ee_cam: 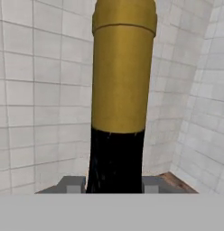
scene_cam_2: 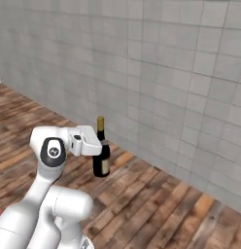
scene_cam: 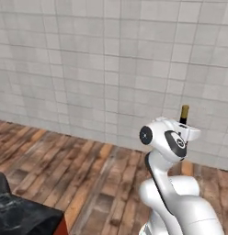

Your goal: There is a wine glass and glass cup on the dining counter. Place the wine bottle next to the wine glass and the juice bottle next to the glass cup.

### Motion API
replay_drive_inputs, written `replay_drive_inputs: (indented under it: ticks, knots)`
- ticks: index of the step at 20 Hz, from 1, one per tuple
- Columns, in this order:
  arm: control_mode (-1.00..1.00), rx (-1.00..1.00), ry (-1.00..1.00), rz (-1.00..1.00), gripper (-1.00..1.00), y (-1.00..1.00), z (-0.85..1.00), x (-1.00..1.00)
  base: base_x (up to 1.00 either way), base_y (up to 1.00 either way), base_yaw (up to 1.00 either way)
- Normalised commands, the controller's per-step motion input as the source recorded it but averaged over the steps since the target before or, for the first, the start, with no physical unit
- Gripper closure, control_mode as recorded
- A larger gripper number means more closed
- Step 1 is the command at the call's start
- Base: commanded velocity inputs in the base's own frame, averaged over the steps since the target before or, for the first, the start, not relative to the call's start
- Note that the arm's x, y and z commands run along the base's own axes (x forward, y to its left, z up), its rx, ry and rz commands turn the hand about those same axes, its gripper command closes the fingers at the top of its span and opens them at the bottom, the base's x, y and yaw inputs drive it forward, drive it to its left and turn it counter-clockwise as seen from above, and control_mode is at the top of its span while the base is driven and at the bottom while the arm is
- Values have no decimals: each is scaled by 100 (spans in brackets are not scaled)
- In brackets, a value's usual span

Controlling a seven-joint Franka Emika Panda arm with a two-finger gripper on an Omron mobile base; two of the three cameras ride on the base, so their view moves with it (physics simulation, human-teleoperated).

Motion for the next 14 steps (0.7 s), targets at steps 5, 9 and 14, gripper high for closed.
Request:
replay_drive_inputs:
  ticks: [5, 9, 14]
  knots:
    - [100, 0, 0, 0, 100, 0, 0, 0, 61, -18, 52]
    - [100, 0, 0, 0, 100, 0, 0, 0, 53, -10, 64]
    - [100, 0, 0, 0, 100, 0, 0, 0, 46, -4, 73]
